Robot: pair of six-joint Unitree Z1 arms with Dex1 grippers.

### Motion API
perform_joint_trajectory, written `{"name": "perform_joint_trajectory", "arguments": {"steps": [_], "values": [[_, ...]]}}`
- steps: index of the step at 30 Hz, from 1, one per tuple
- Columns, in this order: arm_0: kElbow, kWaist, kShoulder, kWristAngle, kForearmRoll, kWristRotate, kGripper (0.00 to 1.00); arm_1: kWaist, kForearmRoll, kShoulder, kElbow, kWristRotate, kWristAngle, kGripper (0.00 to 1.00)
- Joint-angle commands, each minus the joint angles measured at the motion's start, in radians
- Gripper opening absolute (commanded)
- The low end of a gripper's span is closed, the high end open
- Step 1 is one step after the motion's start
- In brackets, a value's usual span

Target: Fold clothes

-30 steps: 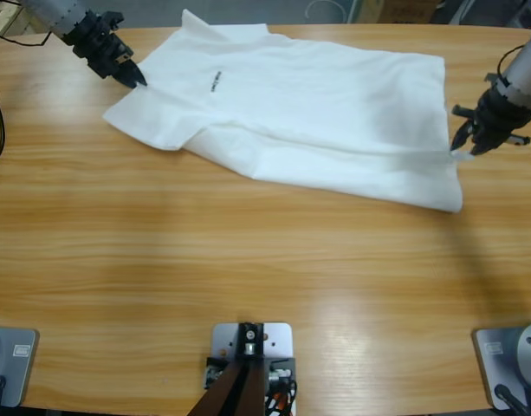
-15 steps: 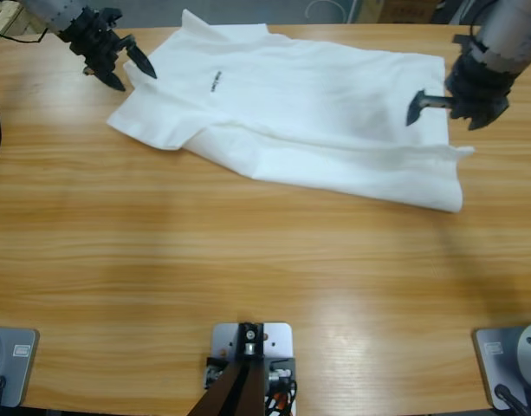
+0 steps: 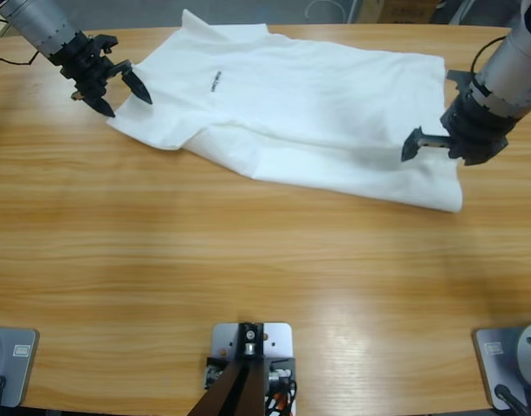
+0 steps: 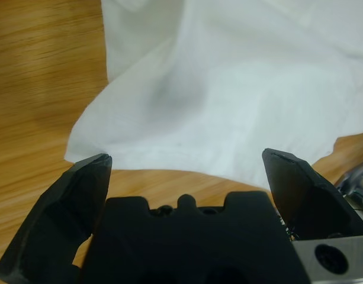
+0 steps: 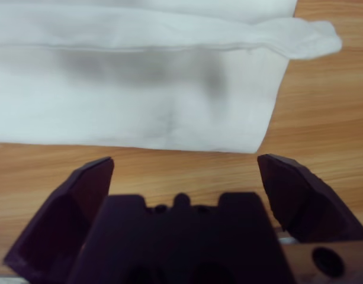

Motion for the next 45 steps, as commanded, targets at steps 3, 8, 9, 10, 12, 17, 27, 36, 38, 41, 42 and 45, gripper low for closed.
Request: {"name": "perform_joint_trajectory", "arguments": {"steps": [3,8,9,10,12,17,27,36,38,41,42,45], "values": [[0.013,0.018,0.028,0.048,-0.015,-0.001,0.987,0.010,-0.013,-0.017,0.048,0.011,0.018,0.998],[-0.018,0.036,0.056,0.063,-0.016,-0.009,0.982,0.010,-0.012,-0.023,0.058,0.005,0.018,0.996],[-0.030,0.036,0.063,0.063,-0.015,-0.013,0.982,0.010,-0.012,-0.024,0.062,0.004,0.018,0.996],[-0.040,0.036,0.071,0.062,-0.014,-0.015,0.982,0.010,-0.011,-0.024,0.066,0.003,0.018,0.996],[-0.053,0.036,0.084,0.050,-0.014,-0.014,0.982,0.009,-0.013,-0.023,0.068,0.002,0.018,0.996],[-0.072,0.023,0.121,0.034,-0.014,-0.010,0.982,0.006,-0.010,-0.025,0.063,0.002,0.018,0.996],[-0.092,-0.006,0.147,0.008,-0.013,-0.007,0.484,-0.003,0.002,-0.037,0.064,-0.004,0.018,0.991],[-0.100,-0.025,0.154,-0.010,-0.011,0.006,0.000,-0.018,0.010,-0.039,0.063,-0.016,0.013,0.990],[-0.101,-0.025,0.149,-0.018,-0.010,0.009,0.000,-0.018,0.009,-0.035,0.068,-0.016,0.012,0.987],[-0.113,-0.025,0.130,-0.036,-0.006,0.020,0.000,-0.018,0.007,-0.023,0.070,-0.016,0.009,0.987],[-0.125,-0.025,0.125,-0.038,-0.001,0.023,0.000,-0.018,0.006,-0.022,0.068,-0.016,0.009,0.987],[-0.188,-0.025,0.123,-0.056,0.026,0.029,0.000,-0.018,0.006,-0.021,0.066,-0.016,0.003,0.984]]}}
